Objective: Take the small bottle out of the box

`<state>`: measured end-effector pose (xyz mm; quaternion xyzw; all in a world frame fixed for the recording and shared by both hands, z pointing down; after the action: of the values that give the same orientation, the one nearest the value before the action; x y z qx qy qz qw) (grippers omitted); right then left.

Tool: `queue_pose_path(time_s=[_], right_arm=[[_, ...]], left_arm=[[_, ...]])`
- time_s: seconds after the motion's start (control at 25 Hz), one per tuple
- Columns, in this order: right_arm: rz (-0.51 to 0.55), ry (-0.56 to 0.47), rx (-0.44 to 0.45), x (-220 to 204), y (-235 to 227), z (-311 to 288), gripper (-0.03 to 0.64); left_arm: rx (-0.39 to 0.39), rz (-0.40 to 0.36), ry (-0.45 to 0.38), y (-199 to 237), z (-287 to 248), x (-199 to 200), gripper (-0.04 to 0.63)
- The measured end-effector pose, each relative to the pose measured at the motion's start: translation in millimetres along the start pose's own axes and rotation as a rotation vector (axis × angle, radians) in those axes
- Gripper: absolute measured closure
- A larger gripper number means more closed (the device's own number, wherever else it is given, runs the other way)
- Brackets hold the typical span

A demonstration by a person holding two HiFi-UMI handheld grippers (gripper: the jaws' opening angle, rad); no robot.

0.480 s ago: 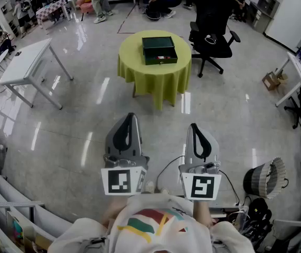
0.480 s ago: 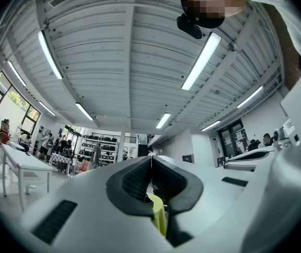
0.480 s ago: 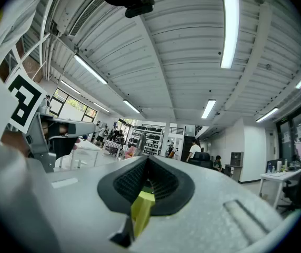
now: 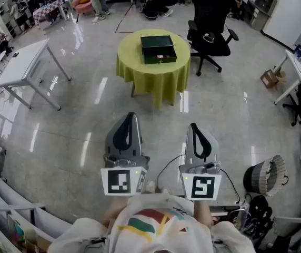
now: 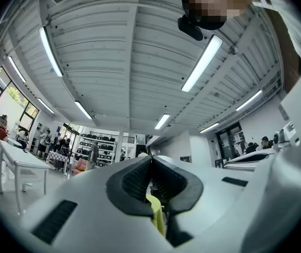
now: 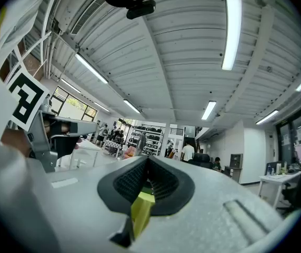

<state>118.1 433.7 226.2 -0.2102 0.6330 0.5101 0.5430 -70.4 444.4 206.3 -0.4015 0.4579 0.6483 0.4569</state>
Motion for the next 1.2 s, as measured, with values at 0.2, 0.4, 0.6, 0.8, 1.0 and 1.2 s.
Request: queue_pose_path(time_s=[0.2,0.4,0.6,0.8,1.0,1.2], right_arm=[[-0.014,-0.004,-0.001,3.3,7.8,-3.4,0.612],[-0.030,0.003,-0.007,3.8,16.8,-7.5,0.612],[-0.029,0.015,-0.005,5.4,27.7,-10.7,0.612],[-0.036,0.029,-0.014,4.7,30.2,-13.9,0.612],[-0.038,0.026,-0.029,-0.4,22.2,-23.1,0.612],[-0.028,0.004,-0.027,-12.3,10.9,-44.3,0.612]], left_arm=[[-0.008,0.015,0.002,8.7,-0.8,0.3,0.580],[-0.012,0.029,-0.002,22.5,0.5,2.4,0.580],[-0.014,0.044,-0.005,36.0,2.3,4.4,0.580],[-0.013,0.055,-0.002,44.3,-1.9,1.7,0.580],[-0.013,0.059,-0.005,48.8,-13.4,-3.9,0.580],[-0.005,0.049,-0.012,52.2,-33.7,-14.2,0.580]])
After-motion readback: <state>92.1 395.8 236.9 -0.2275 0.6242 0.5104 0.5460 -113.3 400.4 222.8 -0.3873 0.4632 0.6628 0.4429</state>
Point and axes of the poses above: the fingertips, and each gripper's own axes: z backward along the fingers, y to its left, x out of its top, the point moved 6 cm from there along z, backward along the fingers, and after that the axes turned 11 degrees about z, right-handed, at the moved point
